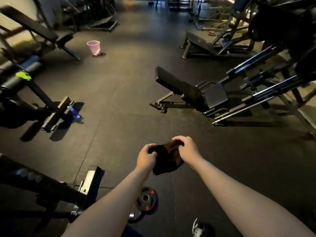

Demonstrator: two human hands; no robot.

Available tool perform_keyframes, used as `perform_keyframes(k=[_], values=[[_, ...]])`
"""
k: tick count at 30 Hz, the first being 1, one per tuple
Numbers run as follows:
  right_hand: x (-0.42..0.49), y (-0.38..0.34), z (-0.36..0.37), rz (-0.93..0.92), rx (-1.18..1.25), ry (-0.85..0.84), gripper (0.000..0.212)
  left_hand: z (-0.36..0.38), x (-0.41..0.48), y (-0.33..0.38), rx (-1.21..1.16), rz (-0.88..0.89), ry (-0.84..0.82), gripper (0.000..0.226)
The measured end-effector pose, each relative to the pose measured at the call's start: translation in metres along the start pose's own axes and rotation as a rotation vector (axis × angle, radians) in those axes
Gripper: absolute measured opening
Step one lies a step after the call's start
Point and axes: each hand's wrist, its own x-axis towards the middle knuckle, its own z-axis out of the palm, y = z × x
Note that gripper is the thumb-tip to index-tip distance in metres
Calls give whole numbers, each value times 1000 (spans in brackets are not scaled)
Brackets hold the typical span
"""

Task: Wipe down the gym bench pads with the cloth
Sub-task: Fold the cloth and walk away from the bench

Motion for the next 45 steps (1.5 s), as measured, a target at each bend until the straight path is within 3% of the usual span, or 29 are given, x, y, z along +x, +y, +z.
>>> perform_keyframes(k=[5,9,17,24,29,35,40,42,45], values=[[128,-26,-2,-224,-91,-155,48,22,90,38,38,14,177,38],[220,-42,-22,-290,-71,-226,51,54,165,72,18,-70,327,42],[381,-69,-62,-394,-227,-300,56,89,264,137,122,-178,362,53],[486,-131,-27,-530,-189,-427,60,61,374,157,101,-240,472,20],[603,-170,22,-538,-220,-380,42,16,485,172,129,-212,489,19],[761,-256,115,-476,-197,-377,21,-98,640,199,135,-216,502,35],[878,-340,173,-447,-217,-349,18,-195,746,261,344,-137,544,37],[916,-368,191,-473,-226,-336,18,-223,782,290,380,-74,538,41],[990,-417,225,-524,-238,-326,18,-263,858,333,314,-122,518,35]])
